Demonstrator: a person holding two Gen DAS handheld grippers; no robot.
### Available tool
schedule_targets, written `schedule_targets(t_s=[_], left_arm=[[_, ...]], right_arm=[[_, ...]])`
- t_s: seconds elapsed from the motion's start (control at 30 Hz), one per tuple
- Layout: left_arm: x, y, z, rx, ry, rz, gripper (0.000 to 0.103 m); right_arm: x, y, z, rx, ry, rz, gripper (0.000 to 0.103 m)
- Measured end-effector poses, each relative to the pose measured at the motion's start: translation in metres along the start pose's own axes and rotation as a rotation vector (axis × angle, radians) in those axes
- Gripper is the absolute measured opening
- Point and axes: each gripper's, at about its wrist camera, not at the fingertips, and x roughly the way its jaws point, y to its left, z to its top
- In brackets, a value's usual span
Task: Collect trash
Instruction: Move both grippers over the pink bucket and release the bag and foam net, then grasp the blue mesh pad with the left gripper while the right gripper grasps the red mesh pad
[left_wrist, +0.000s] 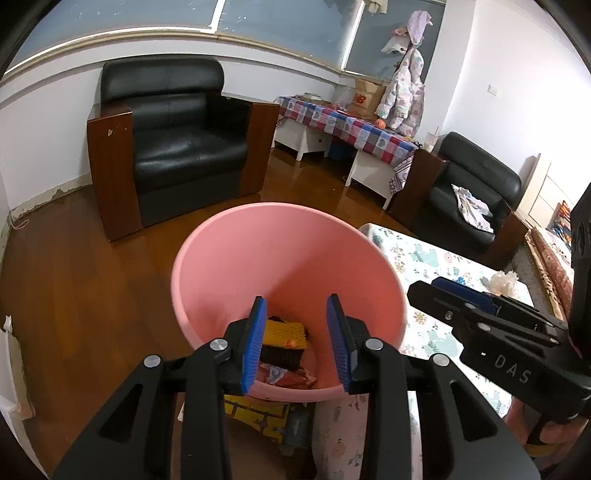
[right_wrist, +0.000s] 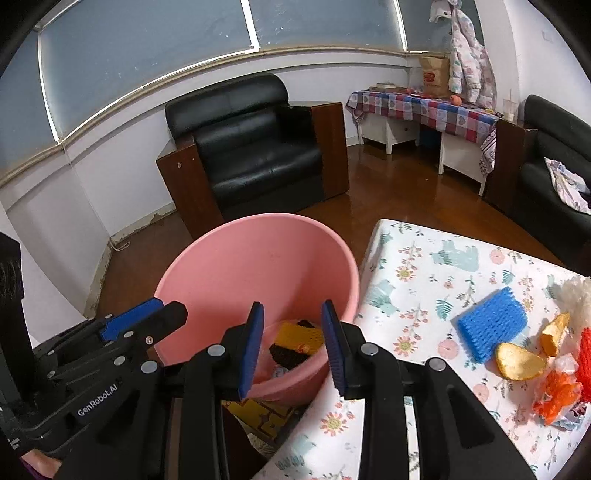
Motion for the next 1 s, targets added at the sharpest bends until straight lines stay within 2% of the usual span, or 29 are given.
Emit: schedule_targets(t_s=[0.27,0.47,0.7,1.0], left_arm=[[-0.007,-0.031,0.003,0.066,-0.023,-0.029,0.034],[-0.008,-0.06,0.001,0.126,-0.015,-0.055,0.034],[-0.001,-0.091,-0.003,0.168,0.017,-0.111,0.034],[0.014,-0.141,-0.011,0.276,0.05,-0.164,0.034]], right_arm=[[-0.028,-0.024,-0.012,0.039,-0.027,-0.036,0.031],[-0.056,-0.046,-0.02,0.053,-0.061,-0.097,0.031],[-0.091,-0.089,-0.036,0.11,-0.094,-0.173,0.031],[-0.13,-0.166,-0.057,0.277,-0.132,-0.276,0.031]])
